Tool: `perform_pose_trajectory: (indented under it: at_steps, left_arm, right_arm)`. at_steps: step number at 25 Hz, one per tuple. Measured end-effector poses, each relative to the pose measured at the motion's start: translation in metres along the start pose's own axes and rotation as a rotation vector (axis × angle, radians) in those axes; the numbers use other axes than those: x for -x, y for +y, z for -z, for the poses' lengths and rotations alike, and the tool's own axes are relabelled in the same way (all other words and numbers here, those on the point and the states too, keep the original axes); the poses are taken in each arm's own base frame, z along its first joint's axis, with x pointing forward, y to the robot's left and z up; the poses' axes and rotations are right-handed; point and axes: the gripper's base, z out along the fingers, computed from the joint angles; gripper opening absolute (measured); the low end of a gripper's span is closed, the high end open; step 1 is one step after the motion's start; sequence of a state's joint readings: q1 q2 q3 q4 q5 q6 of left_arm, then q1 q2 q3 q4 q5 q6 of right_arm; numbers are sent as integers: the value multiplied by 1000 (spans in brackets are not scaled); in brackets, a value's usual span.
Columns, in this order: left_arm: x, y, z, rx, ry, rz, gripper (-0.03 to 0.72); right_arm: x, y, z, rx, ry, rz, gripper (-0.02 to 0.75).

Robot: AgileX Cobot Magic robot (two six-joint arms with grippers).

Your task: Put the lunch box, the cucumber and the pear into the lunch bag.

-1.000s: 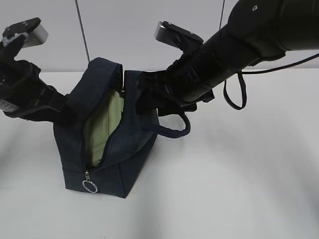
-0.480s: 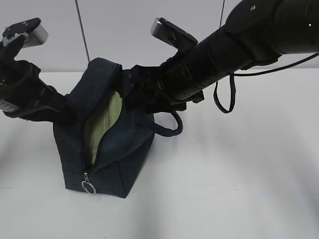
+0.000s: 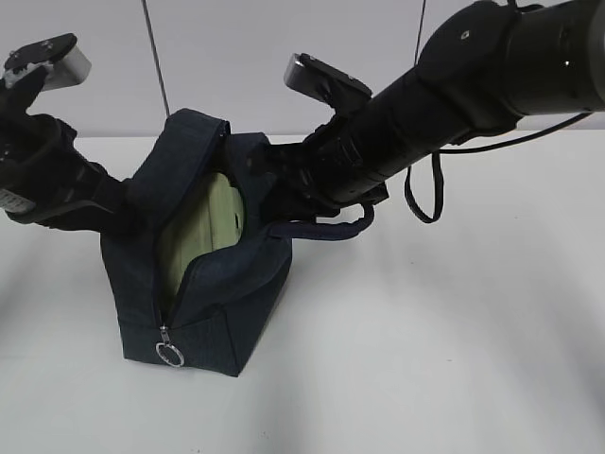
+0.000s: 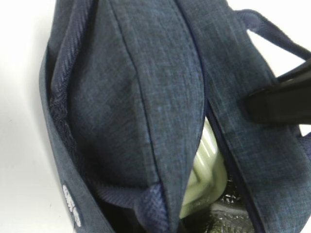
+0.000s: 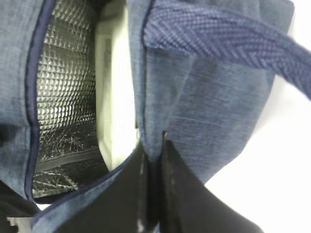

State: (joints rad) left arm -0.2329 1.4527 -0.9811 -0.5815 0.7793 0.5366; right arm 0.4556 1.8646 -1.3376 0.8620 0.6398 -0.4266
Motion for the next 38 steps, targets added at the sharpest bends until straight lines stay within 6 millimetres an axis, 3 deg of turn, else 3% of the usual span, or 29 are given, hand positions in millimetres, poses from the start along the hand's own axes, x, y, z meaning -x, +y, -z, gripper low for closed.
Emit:
perform_pose_trajectory:
  at_steps: [7,17,24,27,28,29,30,31,32,38]
  left_arm:
    - [1,1,-4,-5,4,11,2]
    - [25,3,-8,-31,18,-6,2]
    - [26,2,-17,-41,42,-10,6]
    - [26,1,-17,-47,50,-13,69]
    - [26,1,-17,-48,52,-13,113]
    - [25,0,-17,-50,55,-14,165]
    - [25,0,-17,-50,57,-14,221]
    - [25,0,-17,-49,57,-17,264]
    - [25,0,-16,-47,57,-21,305]
    - [28,-12,15,-25,-42,-76,369]
  right_arm:
    - [0,4,10,-11,-10,22,11]
    - [-29,2,36,-61,-69,-3,9]
    - [-29,6,45,-57,-89,10,16]
    - [-30,6,45,-59,-89,19,134]
    - [-30,6,45,-59,-89,19,134]
    - [-29,7,47,-58,-101,25,306]
    - [-29,7,47,-58,-101,25,321]
    - [-28,8,48,-58,-108,35,438]
    - [-28,8,48,-59,-108,44,492]
    - [-23,17,66,-55,-175,106,512]
